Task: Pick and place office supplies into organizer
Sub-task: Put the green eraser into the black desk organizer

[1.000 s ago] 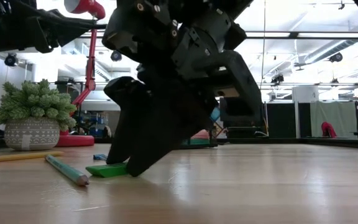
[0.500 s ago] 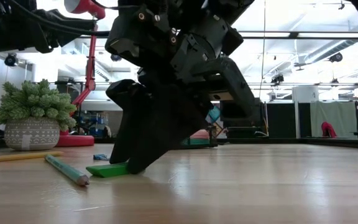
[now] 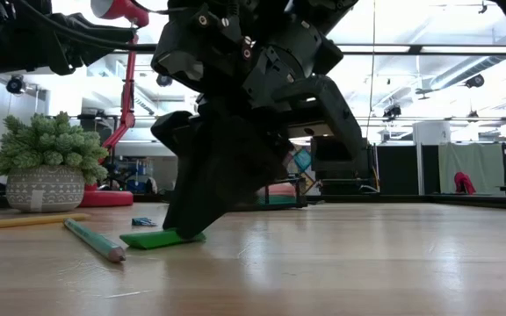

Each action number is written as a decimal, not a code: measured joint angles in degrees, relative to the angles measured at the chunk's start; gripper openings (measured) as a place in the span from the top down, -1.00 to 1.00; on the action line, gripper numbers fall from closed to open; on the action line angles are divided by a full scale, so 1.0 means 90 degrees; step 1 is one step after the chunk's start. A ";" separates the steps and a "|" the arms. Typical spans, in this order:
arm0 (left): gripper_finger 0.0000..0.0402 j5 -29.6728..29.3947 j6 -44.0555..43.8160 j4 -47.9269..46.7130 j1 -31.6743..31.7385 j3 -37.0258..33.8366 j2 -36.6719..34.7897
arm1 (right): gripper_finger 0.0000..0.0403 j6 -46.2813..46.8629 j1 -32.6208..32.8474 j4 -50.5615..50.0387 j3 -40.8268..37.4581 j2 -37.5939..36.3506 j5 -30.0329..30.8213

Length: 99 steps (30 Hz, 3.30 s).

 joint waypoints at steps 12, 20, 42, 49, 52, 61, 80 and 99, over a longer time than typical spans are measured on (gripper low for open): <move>0.52 0.0001 -0.0002 -0.0001 0.0000 0.0000 0.0000 | 0.78 0.0216 0.0000 -0.0048 0.0002 -0.0007 -0.0002; 0.52 0.0001 -0.0002 -0.0001 -0.0001 0.0000 0.0000 | 0.73 0.0405 0.0002 -0.0051 0.0002 -0.0005 -0.0005; 0.52 -0.0001 -0.0002 0.0000 -0.0002 0.0002 0.0000 | 0.31 0.0089 0.0005 0.0271 -0.0015 0.0022 -0.0313; 0.52 0.0001 -0.0002 0.0001 0.0001 0.0002 0.0000 | 0.44 0.0047 -0.0008 0.0592 0.0009 0.0287 -0.0533; 0.52 0.0001 -0.0005 0.0003 0.0001 0.0002 0.0000 | 0.46 0.0096 -0.0084 0.0637 0.0024 0.0371 -0.0761; 0.52 0.0001 -0.0002 0.0003 0.0001 0.0002 0.0000 | 0.57 0.0430 -0.0102 0.0592 0.0015 0.0301 -0.0717; 0.52 0.0001 -0.0004 0.0001 -0.0001 0.0002 0.0000 | 0.72 0.0644 -0.0106 -0.0112 0.0036 0.0027 -0.0779; 0.52 0.0001 -0.0004 0.0001 0.0001 0.0000 0.0000 | 0.72 -0.0459 -0.0680 -0.0580 0.0044 -0.0685 0.0365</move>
